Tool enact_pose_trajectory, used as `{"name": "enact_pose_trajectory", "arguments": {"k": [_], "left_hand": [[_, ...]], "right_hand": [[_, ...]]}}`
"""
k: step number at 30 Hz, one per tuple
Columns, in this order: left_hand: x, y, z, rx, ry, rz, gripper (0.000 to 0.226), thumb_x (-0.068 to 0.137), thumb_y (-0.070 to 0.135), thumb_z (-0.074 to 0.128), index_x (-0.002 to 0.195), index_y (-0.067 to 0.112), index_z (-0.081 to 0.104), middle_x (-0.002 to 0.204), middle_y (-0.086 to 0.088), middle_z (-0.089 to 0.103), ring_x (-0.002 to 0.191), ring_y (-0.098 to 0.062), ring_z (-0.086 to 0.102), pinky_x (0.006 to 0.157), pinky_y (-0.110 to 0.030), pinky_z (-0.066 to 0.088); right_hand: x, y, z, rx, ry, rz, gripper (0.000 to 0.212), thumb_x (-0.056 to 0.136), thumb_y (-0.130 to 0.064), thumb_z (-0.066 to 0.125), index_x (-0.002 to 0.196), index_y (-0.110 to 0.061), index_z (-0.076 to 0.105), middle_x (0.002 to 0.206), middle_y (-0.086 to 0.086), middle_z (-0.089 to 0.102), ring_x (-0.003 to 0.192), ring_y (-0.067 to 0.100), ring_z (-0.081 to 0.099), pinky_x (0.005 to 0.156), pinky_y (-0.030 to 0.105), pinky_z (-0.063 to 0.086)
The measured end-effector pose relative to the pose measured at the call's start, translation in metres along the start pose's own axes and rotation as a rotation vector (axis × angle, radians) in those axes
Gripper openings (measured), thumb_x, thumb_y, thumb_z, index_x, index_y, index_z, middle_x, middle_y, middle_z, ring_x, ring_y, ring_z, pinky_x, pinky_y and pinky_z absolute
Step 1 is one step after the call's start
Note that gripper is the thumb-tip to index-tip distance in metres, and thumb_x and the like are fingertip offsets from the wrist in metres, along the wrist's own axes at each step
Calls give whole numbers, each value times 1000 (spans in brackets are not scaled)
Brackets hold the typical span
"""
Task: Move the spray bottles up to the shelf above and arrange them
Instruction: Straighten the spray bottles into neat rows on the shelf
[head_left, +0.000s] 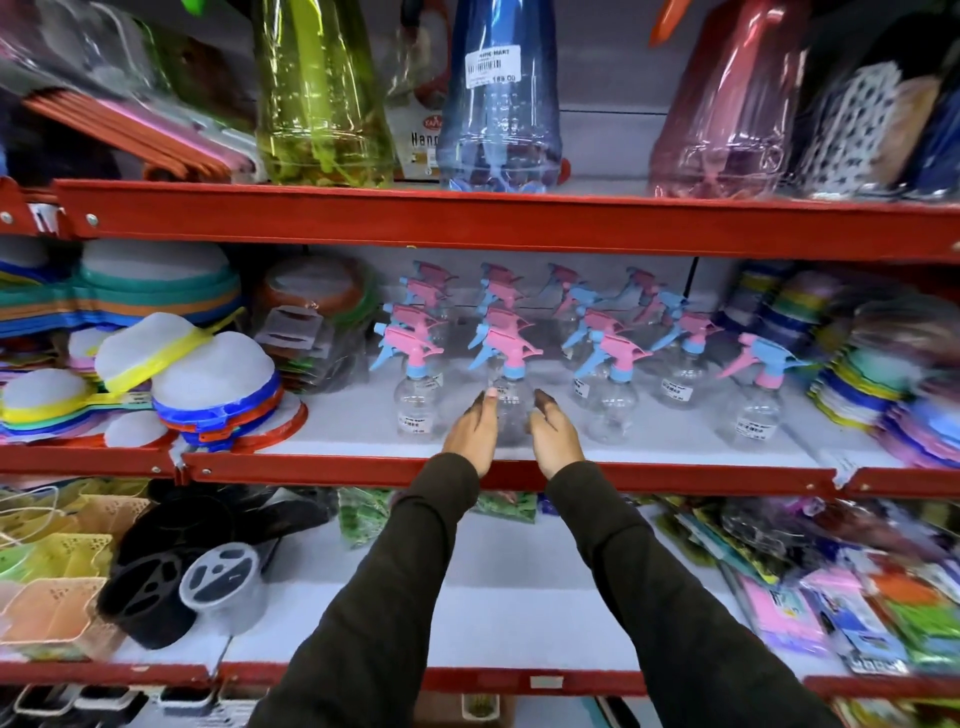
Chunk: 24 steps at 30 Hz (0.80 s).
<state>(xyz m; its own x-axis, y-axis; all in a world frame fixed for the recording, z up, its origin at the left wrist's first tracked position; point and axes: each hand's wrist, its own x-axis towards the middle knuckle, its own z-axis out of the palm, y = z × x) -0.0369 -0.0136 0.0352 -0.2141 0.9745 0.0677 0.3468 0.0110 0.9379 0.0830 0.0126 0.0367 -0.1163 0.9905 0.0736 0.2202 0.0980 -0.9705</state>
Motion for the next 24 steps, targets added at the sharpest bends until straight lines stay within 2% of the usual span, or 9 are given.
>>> {"name": "enact_pose_trajectory", "arguments": {"k": [4,8,15,17,21,23,24], "left_hand": [[-4,-2,2,35,14,25,67,101,61,18,146,20,47,154,-11,45,141,-27,42,103,-24,24],[-5,-1,6,12,29,31,61,103,56,21,142,20,51,152,-11,48,138,-27,45,110,-29,29],[-7,-1,7,51,15,35,72,99,63,20,154,19,34,160,-7,37,146,-24,35,122,-37,23],[-11,-4,10,71,76,56,74,99,64,21,152,16,38,158,-10,40,144,-25,38,121,-39,26],[-29,-8,25,28,300,186,60,102,54,27,149,19,43,153,-4,47,139,-16,42,109,-21,27],[-39,-5,38,32,406,289,53,103,47,29,144,18,48,146,-3,52,132,-11,46,106,-16,31],[-43,-3,45,20,435,333,51,104,43,30,142,17,51,142,-4,55,129,-10,48,105,-16,34]], "right_hand": [[2,2,-6,-13,-13,-10,53,99,-11,38,152,-12,33,159,6,34,145,23,35,121,34,27],[2,5,-9,-18,-19,-12,52,100,-14,39,152,-14,35,158,5,36,144,23,36,118,32,28],[-1,4,-12,-13,-35,-27,51,101,-16,40,152,-15,34,158,6,36,144,24,36,117,31,28],[-7,4,-15,14,4,-59,49,100,-14,41,149,-15,38,156,6,39,141,21,40,112,25,29],[-22,7,-29,123,159,-167,39,98,-3,42,133,-14,54,138,7,54,122,12,53,110,26,40],[-28,10,-41,145,270,-218,36,96,0,43,125,-16,59,129,7,57,106,0,54,99,14,43],[-29,11,-47,157,329,-240,36,95,1,43,123,-16,59,127,7,56,102,-3,54,95,12,42]]}}
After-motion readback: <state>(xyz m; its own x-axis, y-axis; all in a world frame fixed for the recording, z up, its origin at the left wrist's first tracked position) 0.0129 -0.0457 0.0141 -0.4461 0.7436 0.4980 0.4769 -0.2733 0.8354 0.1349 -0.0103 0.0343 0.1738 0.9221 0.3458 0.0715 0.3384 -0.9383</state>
